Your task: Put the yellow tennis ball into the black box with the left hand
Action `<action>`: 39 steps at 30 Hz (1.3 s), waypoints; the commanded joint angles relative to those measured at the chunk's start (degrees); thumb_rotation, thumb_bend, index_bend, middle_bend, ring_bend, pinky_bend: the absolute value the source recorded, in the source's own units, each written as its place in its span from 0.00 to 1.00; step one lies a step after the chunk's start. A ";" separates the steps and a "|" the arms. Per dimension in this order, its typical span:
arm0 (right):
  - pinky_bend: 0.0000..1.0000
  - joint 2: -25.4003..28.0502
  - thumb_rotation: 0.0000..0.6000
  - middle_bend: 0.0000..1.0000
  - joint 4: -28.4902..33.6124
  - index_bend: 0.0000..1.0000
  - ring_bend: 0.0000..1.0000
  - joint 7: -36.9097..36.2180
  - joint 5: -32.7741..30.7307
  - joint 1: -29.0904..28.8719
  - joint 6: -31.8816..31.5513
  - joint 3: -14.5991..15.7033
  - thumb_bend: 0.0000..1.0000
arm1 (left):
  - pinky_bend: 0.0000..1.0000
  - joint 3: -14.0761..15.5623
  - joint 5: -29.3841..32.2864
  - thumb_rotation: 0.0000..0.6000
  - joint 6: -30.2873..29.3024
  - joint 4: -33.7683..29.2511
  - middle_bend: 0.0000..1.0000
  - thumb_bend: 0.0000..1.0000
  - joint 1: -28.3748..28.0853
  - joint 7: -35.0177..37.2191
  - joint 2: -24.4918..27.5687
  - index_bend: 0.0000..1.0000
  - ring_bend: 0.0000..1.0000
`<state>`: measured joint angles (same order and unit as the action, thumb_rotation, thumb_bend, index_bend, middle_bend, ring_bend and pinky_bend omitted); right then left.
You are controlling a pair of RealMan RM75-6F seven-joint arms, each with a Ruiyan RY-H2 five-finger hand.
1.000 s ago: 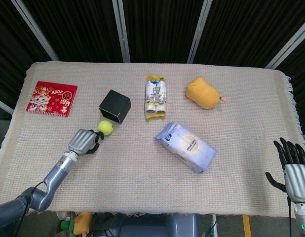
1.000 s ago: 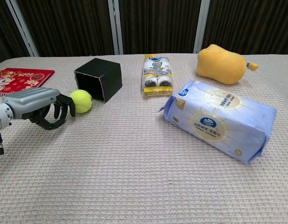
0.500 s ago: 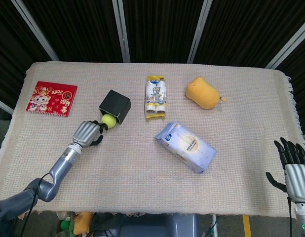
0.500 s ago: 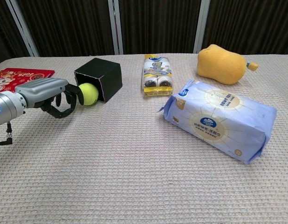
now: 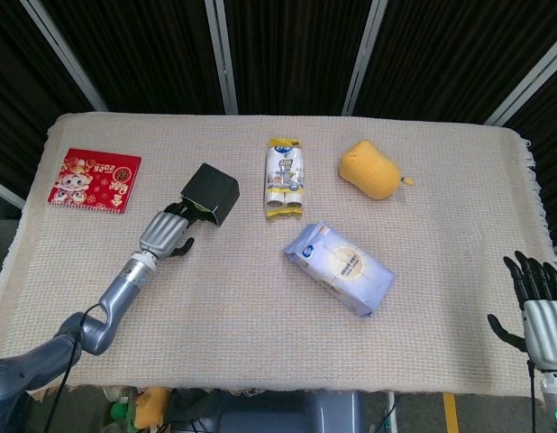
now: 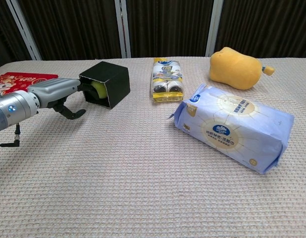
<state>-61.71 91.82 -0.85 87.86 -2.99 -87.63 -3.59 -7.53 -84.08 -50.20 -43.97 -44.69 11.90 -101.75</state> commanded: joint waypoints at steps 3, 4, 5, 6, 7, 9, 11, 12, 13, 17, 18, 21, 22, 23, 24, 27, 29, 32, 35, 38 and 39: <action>0.00 0.13 1.00 0.00 0.01 0.00 0.00 -0.28 -0.03 0.10 -0.18 -0.05 0.29 | 0.03 0.31 -0.91 1.00 -1.58 1.18 0.12 0.46 -0.66 0.40 -0.89 0.19 0.00; 0.00 0.18 1.00 0.00 -0.02 0.00 0.00 -0.36 -0.05 0.14 -0.24 -0.07 0.29 | 0.02 0.39 -1.03 1.00 -1.90 1.32 0.12 0.45 -0.68 0.36 -1.01 0.18 0.00; 0.00 0.21 1.00 0.00 -0.03 0.00 0.00 -0.46 -0.04 0.17 -0.28 -0.07 0.29 | 0.01 0.46 -1.09 1.00 -2.13 1.44 0.11 0.45 -0.68 0.25 -1.11 0.18 0.00; 0.00 0.25 1.00 0.00 -0.04 0.00 0.00 -0.57 0.00 0.21 -0.36 -0.07 0.29 | 0.01 0.55 -1.13 1.00 -2.45 1.58 0.11 0.45 -0.66 -0.01 -1.24 0.17 0.00; 0.00 0.28 1.00 0.00 -0.04 0.00 0.00 -0.60 0.03 0.24 -0.41 -0.06 0.29 | 0.01 0.64 -1.19 1.00 -2.67 1.60 0.10 0.45 -0.62 -0.20 -1.30 0.17 0.00; 0.00 0.30 1.00 0.00 -0.07 0.00 0.00 -0.68 0.12 0.32 -0.57 -0.04 0.29 | 0.01 0.92 -1.33 1.00 -3.11 1.32 0.10 0.43 -0.47 -0.44 -1.23 0.16 0.00; 0.00 0.26 1.00 0.00 -0.06 0.00 0.00 -0.65 0.16 0.34 -0.66 -0.06 0.29 | 0.01 1.44 -1.71 1.00 -3.82 0.62 0.09 0.41 -0.14 -0.88 -0.77 0.15 0.00; 0.00 0.24 1.00 0.00 -0.06 0.00 0.00 -0.60 0.16 0.36 -0.69 -0.07 0.29 | 0.01 1.81 -1.98 1.00 -4.35 -0.07 0.09 0.39 0.17 -1.23 -0.35 0.14 0.00; 0.00 0.22 1.00 0.00 -0.08 0.00 0.00 -0.56 0.13 0.36 -0.67 -0.08 0.29 | 0.01 2.14 -2.22 1.00 -4.77 -0.72 0.09 0.38 0.45 -1.52 0.07 0.14 0.00; 0.00 0.05 1.00 0.00 -0.10 0.00 0.00 -0.07 -0.06 0.26 -0.40 -0.12 0.29 | 0.01 3.94 -3.06 1.00 -7.15 -6.47 0.09 0.28 2.68 -4.02 3.82 0.12 0.00; 0.00 -0.02 1.00 0.00 -0.09 0.00 0.00 0.13 -0.08 0.23 -0.33 -0.11 0.29 | 0.01 4.38 -2.94 1.00 -7.56 -8.72 0.09 0.26 3.48 -5.34 5.27 0.12 0.00; 0.00 -0.21 1.00 0.00 0.01 0.00 0.00 0.79 -0.01 0.19 -0.28 -0.06 0.29 | 0.01 5.44 -2.35 1.00 -9.44 -15.99 0.10 0.22 6.09 -9.58 9.87 0.11 0.00; 0.00 -0.27 1.00 0.00 0.03 0.00 0.00 0.94 -0.01 0.19 -0.27 -0.05 0.29 | 0.01 5.67 -2.21 1.00 -10.06 -17.87 0.10 0.20 6.77 -10.67 11.02 0.11 0.00; 0.00 -0.35 1.00 0.00 0.06 0.00 0.00 1.16 -0.02 0.19 -0.23 -0.03 0.29 | 0.01 6.14 -2.09 1.00 -11.32 -20.77 0.10 0.19 7.98 -12.31 12.90 0.11 0.00; 0.00 -0.40 1.00 0.00 0.05 0.00 0.00 1.28 -0.04 0.19 -0.21 -0.02 0.29 | 0.01 6.52 -2.08 1.00 -12.31 -22.74 0.10 0.17 8.89 -13.37 14.23 0.11 0.00; 0.00 -0.63 1.00 0.00 0.10 0.00 0.00 1.90 -0.07 0.11 -0.06 -0.01 0.29 | 0.01 7.97 -2.18 1.00 -17.23 -29.98 0.10 0.12 12.85 -17.10 19.24 0.09 0.00; 0.00 -0.77 1.00 0.00 0.15 0.00 0.00 2.23 -0.15 0.06 0.04 -0.03 0.29 | 0.01 9.01 -2.17 1.00 -21.39 -34.32 0.09 0.09 16.10 -19.16 22.16 0.06 0.00; 0.00 -1.06 1.00 0.00 0.18 0.00 0.00 2.73 -0.24 -0.01 0.10 -0.11 0.29 | 0.01 11.27 -2.10 1.00 -29.62 -41.01 0.08 0.06 22.78 -21.50 25.80 0.04 0.00; 0.00 -1.40 1.00 0.00 0.13 0.00 0.00 3.15 0.01 -0.06 0.06 -0.02 0.29 | 0.01 14.12 -4.48 1.00 -38.74 -43.39 0.08 0.05 29.41 -21.81 28.00 0.04 0.00; 0.00 -1.79 1.00 0.00 0.03 0.00 0.00 3.74 0.37 -0.13 -0.02 0.07 0.29 | 0.01 15.28 -4.04 1.00 -43.01 -44.14 0.08 0.05 33.62 -25.17 29.56 0.04 0.00; 0.00 -1.88 1.00 0.00 0.08 0.00 0.00 3.98 0.46 -0.18 0.08 0.14 0.29 | 0.01 15.03 -3.19 1.00 -44.28 -44.70 0.08 0.05 34.89 -26.21 29.77 0.04 0.00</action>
<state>-63.50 91.89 2.98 88.23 -3.13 -87.61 -3.51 5.55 -87.51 -89.50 -85.70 -14.90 -10.38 -74.82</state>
